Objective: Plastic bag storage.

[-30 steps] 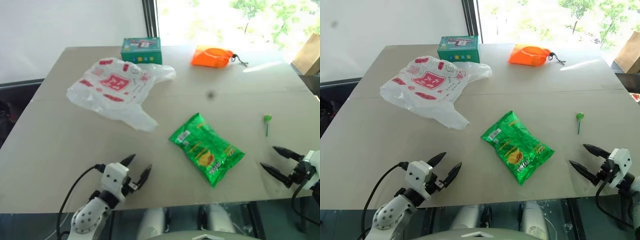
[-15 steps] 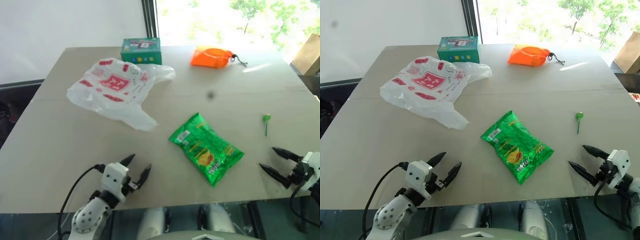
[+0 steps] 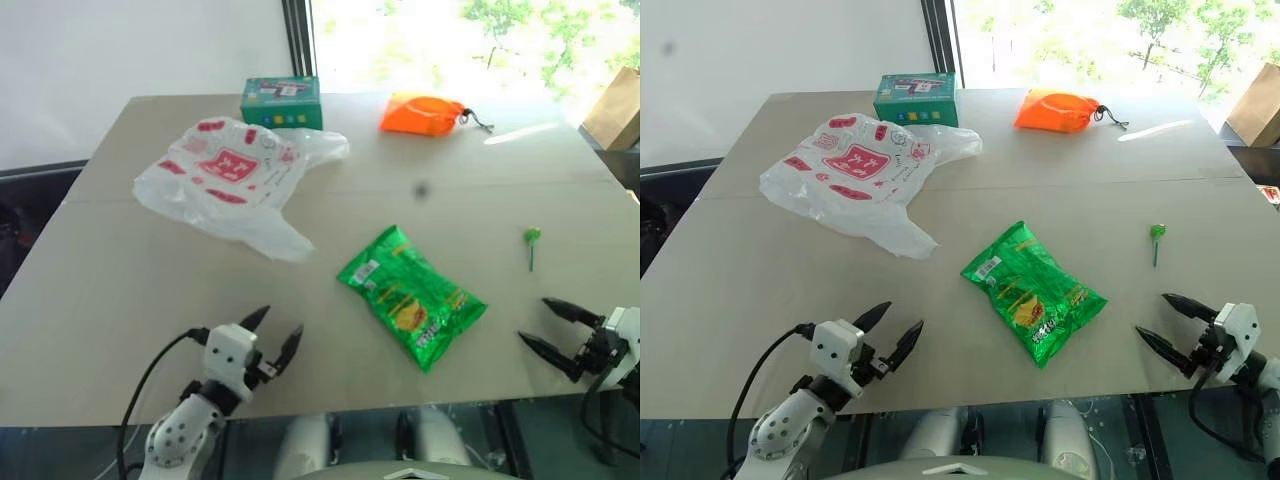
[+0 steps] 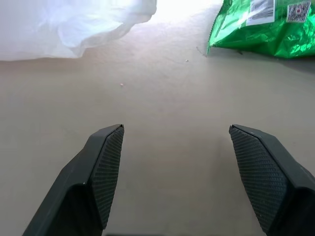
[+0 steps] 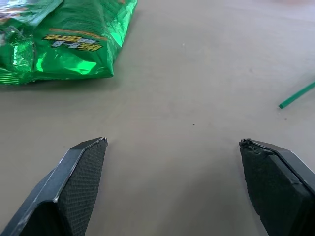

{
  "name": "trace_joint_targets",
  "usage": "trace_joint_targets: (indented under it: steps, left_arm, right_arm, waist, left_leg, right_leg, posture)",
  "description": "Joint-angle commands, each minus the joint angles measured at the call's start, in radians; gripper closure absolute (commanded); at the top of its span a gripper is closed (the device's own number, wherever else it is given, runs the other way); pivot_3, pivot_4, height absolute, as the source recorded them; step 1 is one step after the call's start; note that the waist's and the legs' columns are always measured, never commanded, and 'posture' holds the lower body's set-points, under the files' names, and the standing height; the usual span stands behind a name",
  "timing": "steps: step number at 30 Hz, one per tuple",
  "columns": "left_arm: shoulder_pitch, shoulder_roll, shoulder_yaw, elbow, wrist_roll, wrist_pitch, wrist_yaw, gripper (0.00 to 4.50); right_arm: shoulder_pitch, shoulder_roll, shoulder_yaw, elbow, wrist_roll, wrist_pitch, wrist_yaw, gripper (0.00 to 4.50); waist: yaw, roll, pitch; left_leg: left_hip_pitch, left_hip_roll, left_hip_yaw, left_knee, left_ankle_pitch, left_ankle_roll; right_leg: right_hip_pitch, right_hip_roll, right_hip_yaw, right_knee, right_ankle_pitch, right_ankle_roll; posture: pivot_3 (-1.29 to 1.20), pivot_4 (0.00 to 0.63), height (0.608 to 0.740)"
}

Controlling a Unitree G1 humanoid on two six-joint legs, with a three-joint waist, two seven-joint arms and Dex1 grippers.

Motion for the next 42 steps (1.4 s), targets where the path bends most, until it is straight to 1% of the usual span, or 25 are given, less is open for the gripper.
trace_joint_targets:
  steps: [1, 6, 8, 11, 14, 18, 20, 22, 27, 31, 34, 38, 42]
  left_arm:
    - [-0.040, -0.025, 0.011, -0.063, -0.035, 0.028, 0.037, 0.86]
    - [-0.140, -0.060, 0.011, -0.091, -0.022, 0.089, 0.102, 0.86]
    - [-0.183, -0.070, 0.007, -0.086, -0.017, 0.122, 0.125, 0.86]
    - [-0.251, -0.102, -0.010, -0.076, -0.026, 0.170, 0.158, 0.86]
    - [-0.306, -0.150, -0.016, -0.063, -0.020, 0.239, 0.220, 0.86]
    - [-0.375, -0.194, -0.047, -0.022, 0.002, 0.265, 0.254, 0.86]
    - [-0.428, -0.230, -0.060, 0.006, -0.002, 0.307, 0.286, 0.86]
    - [-0.474, -0.240, -0.072, 0.018, -0.002, 0.344, 0.288, 0.86]
    - [-0.458, -0.240, -0.042, -0.006, -0.048, 0.404, 0.279, 0.86]
    - [-0.387, -0.211, -0.046, -0.075, -0.073, 0.393, 0.236, 0.86]
    - [-0.352, -0.190, -0.051, -0.085, -0.069, 0.383, 0.219, 0.86]
    - [-0.401, -0.219, -0.046, -0.027, -0.065, 0.380, 0.244, 0.86]
    - [-0.471, -0.236, -0.051, 0.062, -0.057, 0.342, 0.228, 0.86]
  right_arm:
    - [0.018, -0.006, -0.021, -0.139, 0.083, 0.077, 0.003, 0.00]
    - [0.052, -0.014, -0.017, -0.390, 0.194, 0.217, -0.014, 0.00]
    - [0.058, -0.011, -0.016, -0.482, 0.231, 0.270, -0.043, 0.00]
    - [0.054, 0.004, 0.000, -0.566, 0.242, 0.301, -0.079, 0.00]
    - [0.048, 0.018, 0.001, -0.582, 0.238, 0.314, -0.105, 0.00]
    - [0.044, 0.023, -0.010, -0.560, 0.223, 0.311, -0.107, 0.00]
    - [0.051, 0.022, -0.017, -0.550, 0.217, 0.305, -0.099, 0.00]
    - [0.054, 0.025, -0.024, -0.547, 0.213, 0.301, -0.104, 0.00]
    - [0.063, 0.030, -0.036, -0.540, 0.205, 0.291, -0.108, 0.00]
    - [0.073, 0.030, -0.049, -0.536, 0.206, 0.285, -0.114, 0.00]
    - [0.080, 0.031, -0.051, -0.537, 0.207, 0.283, -0.117, 0.00]
    - [0.084, 0.036, -0.043, -0.548, 0.205, 0.283, -0.127, 0.00]
    - [0.081, 0.037, -0.039, -0.559, 0.204, 0.287, -0.139, 0.00]
  waist:
    - [0.000, 0.000, 0.000]
    - [0.001, -0.001, 0.000]
    - [0.001, -0.001, 0.000]
    - [0.001, -0.002, 0.000]
    - [0.002, -0.005, -0.001]
    - [0.004, -0.005, 0.000]
    - [0.003, -0.006, 0.000]
    - [0.004, -0.006, 0.001]
    - [-0.001, -0.006, 0.001]
    - [0.000, -0.007, 0.001]
    - [0.002, -0.007, 0.001]
    - [0.006, -0.007, 0.001]
    - [0.005, -0.007, 0.001]
  left_leg:
    - [0.000, 0.000, 0.000, 0.000, 0.000, 0.000]
    - [0.000, 0.000, -0.001, 0.001, 0.000, 0.000]
    - [0.000, 0.000, -0.002, 0.001, 0.000, 0.000]
    - [0.000, 0.000, -0.002, 0.001, 0.000, -0.001]
    - [0.000, 0.000, -0.002, 0.002, 0.001, -0.002]
    - [-0.001, -0.001, -0.002, 0.003, 0.001, -0.002]
    - [-0.001, -0.001, -0.002, 0.003, 0.001, -0.002]
    - [-0.001, -0.001, -0.003, 0.003, 0.001, -0.002]
    - [0.000, -0.001, -0.003, 0.003, 0.002, -0.002]
    - [-0.001, 0.000, -0.003, 0.003, 0.002, -0.002]
    - [-0.001, -0.001, -0.003, 0.003, 0.002, -0.002]
    - [-0.001, -0.001, -0.004, 0.003, 0.001, -0.002]
    - [-0.001, -0.001, -0.004, 0.004, 0.002, -0.002]
  right_leg:
    - [0.000, 0.000, 0.000, 0.000, 0.000, 0.000]
    - [0.000, -0.001, 0.000, 0.003, 0.000, 0.000]
    - [0.000, -0.001, 0.000, 0.004, 0.000, 0.000]
    - [0.000, -0.001, -0.001, 0.004, 0.000, 0.000]
    - [0.000, 0.000, -0.001, 0.004, 0.000, 0.000]
    - [0.000, 0.000, -0.001, 0.004, 0.000, 0.000]
    - [0.000, 0.000, -0.001, 0.004, 0.000, 0.000]
    - [0.000, 0.000, -0.001, 0.004, 0.000, 0.000]
    - [0.000, 0.001, 0.000, 0.005, 0.000, 0.001]
    - [-0.001, 0.001, 0.000, 0.005, 0.000, 0.001]
    - [-0.001, 0.001, 0.000, 0.004, 0.000, 0.000]
    - [-0.001, 0.001, 0.000, 0.005, 0.000, 0.000]
    - [-0.001, 0.001, 0.000, 0.005, 0.000, 0.000]
  posture:
    - [0.00, 0.150, 0.740]
    - [0.00, 0.150, 0.740]
    - [0.00, 0.150, 0.740]
    - [0.00, 0.150, 0.740]
    - [0.00, 0.150, 0.740]
    - [0.00, 0.150, 0.740]
    - [0.00, 0.150, 0.740]
    - [0.00, 0.150, 0.740]
    - [0.00, 0.150, 0.740]
    - [0.00, 0.150, 0.740]
    - [0.00, 0.150, 0.740]
    - [0.00, 0.150, 0.740]
    - [0.00, 0.150, 0.740]
